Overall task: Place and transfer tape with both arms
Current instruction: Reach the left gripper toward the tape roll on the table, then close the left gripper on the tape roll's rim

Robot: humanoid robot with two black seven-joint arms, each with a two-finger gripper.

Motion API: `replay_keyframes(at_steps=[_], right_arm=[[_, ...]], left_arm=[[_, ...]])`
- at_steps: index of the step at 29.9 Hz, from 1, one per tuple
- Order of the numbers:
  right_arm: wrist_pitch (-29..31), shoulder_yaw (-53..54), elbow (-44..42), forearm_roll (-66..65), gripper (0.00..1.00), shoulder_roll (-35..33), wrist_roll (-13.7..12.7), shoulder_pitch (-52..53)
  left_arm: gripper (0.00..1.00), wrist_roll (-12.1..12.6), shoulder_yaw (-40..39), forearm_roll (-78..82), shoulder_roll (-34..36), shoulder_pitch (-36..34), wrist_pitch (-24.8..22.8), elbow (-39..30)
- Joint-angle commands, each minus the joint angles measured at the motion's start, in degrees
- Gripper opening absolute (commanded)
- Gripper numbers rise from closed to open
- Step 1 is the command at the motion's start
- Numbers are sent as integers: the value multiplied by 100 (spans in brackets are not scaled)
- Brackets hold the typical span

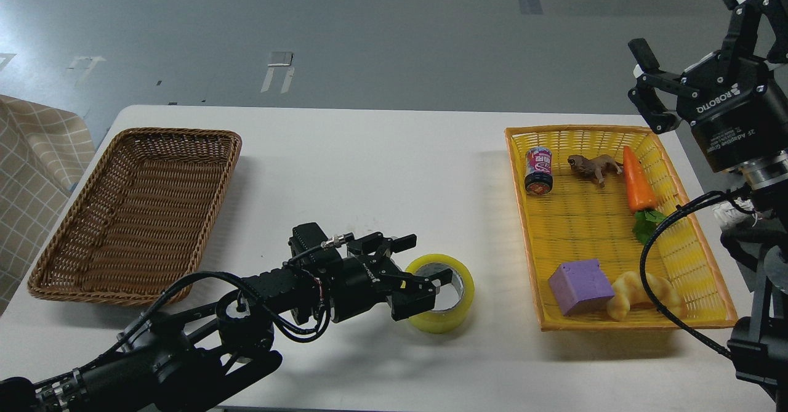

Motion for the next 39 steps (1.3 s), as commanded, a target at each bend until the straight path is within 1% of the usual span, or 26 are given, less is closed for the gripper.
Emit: replay_keyframes(at_steps=[1,8,12,15,37,39], right_arm=[[0,77,8,1,100,6,0,-51],[0,191,8,10,100,6,0,-297],[0,200,8,10,100,6,0,-306],[0,262,8,10,100,6,0,-306],[0,394,-62,10,100,6,9,-306],[0,394,-62,10,100,6,0,-306]], left_arm=[[97,7,21,0,-116,-180,9,307],[97,16,30,0,-204,-259,9,571],[97,16,109,0,-213,-259,9,589],[97,25,118,0,-222,-294,9,738],[97,-2,461,0,-310,-426,9,958],[97,-2,461,0,-319,-426,17,1107]])
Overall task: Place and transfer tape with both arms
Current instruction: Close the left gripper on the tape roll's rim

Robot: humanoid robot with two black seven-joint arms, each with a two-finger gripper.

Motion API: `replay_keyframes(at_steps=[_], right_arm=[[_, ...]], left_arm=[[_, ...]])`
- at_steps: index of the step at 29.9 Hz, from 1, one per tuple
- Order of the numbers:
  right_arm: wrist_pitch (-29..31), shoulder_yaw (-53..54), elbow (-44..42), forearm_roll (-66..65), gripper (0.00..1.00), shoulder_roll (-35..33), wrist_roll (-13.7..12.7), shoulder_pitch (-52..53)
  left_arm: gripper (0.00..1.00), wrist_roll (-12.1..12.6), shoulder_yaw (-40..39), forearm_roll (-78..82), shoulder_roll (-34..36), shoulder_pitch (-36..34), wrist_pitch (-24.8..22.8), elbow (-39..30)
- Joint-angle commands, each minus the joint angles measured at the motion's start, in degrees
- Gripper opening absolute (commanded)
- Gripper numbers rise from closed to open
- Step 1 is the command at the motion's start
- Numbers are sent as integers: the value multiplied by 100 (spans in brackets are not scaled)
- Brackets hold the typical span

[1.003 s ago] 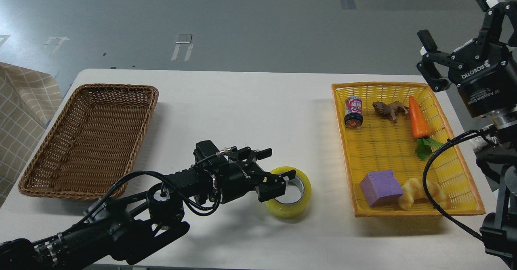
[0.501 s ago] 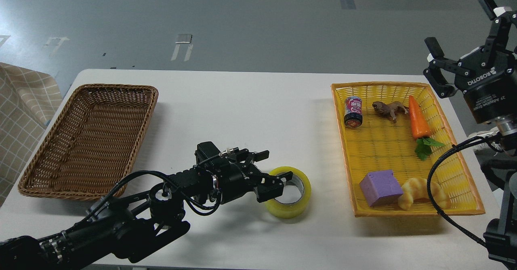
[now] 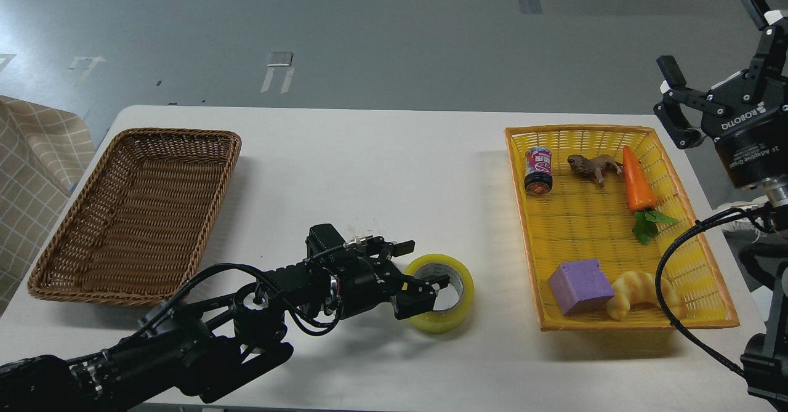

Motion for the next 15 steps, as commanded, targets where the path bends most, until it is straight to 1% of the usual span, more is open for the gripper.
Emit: replay_keyframes(at_steps=[1,4,6,9,12,14,15], right_arm=[[0,1,-1,0,100,0,4,-3],[0,1,-1,0,100,0,-5,-3],[0,1,-44,0,100,0,4,-12],[0,1,-62,0,100,0,-5,-3],[0,1,-62,0,100,0,-5,-3],[0,1,-62,0,100,0,4,-12],[0,1,-62,0,100,0,4,-12]], left_arm=[[97,0,3,0,-7,0,0,142],[97,0,3,0,2,0,0,151],[92,0,3,0,2,8,0,160],[91,0,3,0,-7,26,-8,169],[86,0,46,0,-7,26,-8,169],[73,9,143,0,2,8,-8,178],[64,9,143,0,11,8,-8,178]])
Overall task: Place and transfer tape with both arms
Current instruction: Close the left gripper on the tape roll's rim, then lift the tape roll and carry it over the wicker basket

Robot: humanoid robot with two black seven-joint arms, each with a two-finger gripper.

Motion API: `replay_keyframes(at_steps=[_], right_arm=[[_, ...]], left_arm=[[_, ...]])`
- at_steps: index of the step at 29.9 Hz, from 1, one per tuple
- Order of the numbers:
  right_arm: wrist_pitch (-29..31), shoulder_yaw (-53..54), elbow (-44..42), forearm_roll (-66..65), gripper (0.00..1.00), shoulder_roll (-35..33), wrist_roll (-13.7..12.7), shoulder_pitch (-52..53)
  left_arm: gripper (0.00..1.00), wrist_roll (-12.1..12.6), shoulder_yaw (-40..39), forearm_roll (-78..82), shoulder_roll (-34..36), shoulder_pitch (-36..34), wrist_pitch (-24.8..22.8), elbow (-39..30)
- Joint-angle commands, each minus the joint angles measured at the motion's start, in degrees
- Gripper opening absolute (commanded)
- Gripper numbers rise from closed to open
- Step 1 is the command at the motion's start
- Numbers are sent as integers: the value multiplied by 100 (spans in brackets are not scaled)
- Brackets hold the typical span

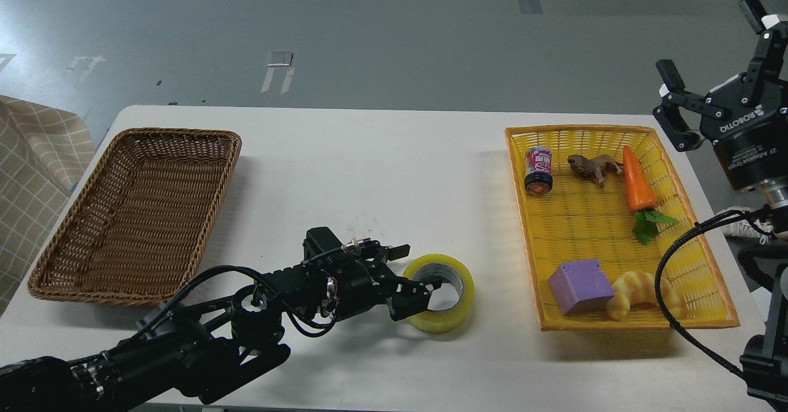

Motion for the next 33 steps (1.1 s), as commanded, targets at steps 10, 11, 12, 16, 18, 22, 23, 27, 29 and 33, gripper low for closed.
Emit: replay_keyframes(at_steps=[10,11,12,16,18,22,23,27,29,33], right_arm=[[0,43,0,0,100,0,9,-83],[0,52,0,0,100,0,9,-92],[0,52,0,0,100,0,9,-92],[0,61,0,0,100,0,9,-100],[0,61,0,0,100,0,9,-118],[0,61,0,0,100,0,9,-153],[0,61,0,0,100,0,9,-153],[0,61,0,-9,100,9,9,-153],[0,61,-9,-9,100,9,9,-153],[0,61,-9,-9,100,53,9,-162]], left_arm=[[23,35,57,0,16,-53,-81,235],[23,44,65,0,16,-71,-107,244],[22,44,57,0,16,-71,-107,244],[10,44,65,0,43,-132,-116,235],[5,44,65,0,43,-167,-116,235],[0,44,65,0,69,-176,-116,235],[0,44,57,0,78,-176,-116,235],[0,27,57,0,78,-194,-107,183],[0,27,57,0,87,-203,-107,165],[0,18,57,0,78,-290,-116,148]])
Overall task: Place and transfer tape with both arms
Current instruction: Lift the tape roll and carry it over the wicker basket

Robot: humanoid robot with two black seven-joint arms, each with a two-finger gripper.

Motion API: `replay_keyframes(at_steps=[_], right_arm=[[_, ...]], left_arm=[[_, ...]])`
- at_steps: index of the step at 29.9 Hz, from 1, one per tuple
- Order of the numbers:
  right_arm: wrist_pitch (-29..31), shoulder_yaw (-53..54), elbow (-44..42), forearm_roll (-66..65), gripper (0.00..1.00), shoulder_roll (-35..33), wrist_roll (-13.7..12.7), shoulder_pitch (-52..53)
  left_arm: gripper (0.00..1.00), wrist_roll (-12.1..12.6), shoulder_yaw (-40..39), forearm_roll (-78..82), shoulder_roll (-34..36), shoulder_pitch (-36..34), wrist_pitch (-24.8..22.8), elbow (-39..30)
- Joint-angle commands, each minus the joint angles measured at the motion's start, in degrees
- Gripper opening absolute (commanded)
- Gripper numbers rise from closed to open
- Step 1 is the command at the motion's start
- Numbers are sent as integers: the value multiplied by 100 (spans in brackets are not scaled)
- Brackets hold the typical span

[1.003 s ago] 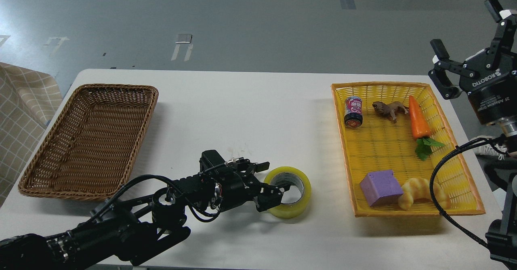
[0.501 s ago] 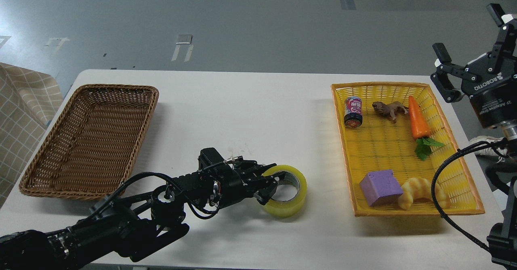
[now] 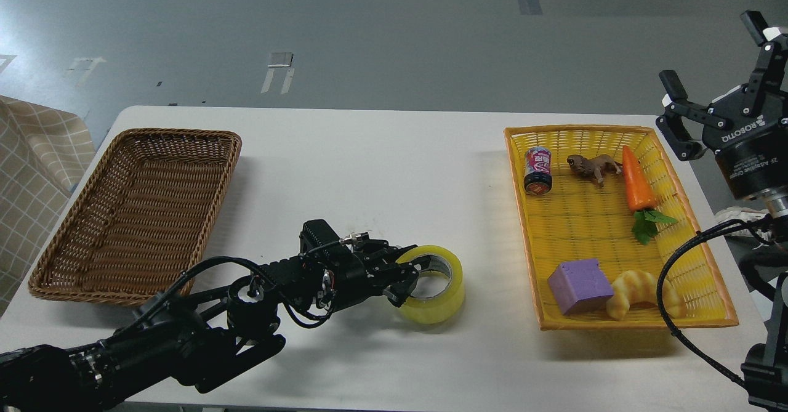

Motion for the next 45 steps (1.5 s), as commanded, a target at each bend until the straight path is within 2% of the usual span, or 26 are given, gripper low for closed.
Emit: replay_keyframes(at_steps=[1,19,34,38,41,43,45], right_arm=[[0,-2,-1,-2,100,16,-1,-15],[0,-2,-124,-2,100,95,-1,-33],[0,-19,-176,-2,100,130,-1,-33],[0,-19,-273,-2,100,130,-1,-24],[0,-19,-273,-2,100,130,-1,-15],[0,-28,-264,-2,100,139,-1,-15],[0,-37,-273,-2,100,139,-1,-24]], left_arm=[[0,-23,-3,-2,-17,-67,20,-31],[0,-138,-3,-2,114,-1122,2,-119],[0,-155,-29,-284,1353,-1790,2,-119],[0,-173,-20,-626,1924,-1992,2,-101],[0,-314,-20,-795,2171,-1992,2,-84],[0,-559,-20,-908,2530,-1983,20,-66],[0,-699,-20,-909,2829,-1983,37,-66]])
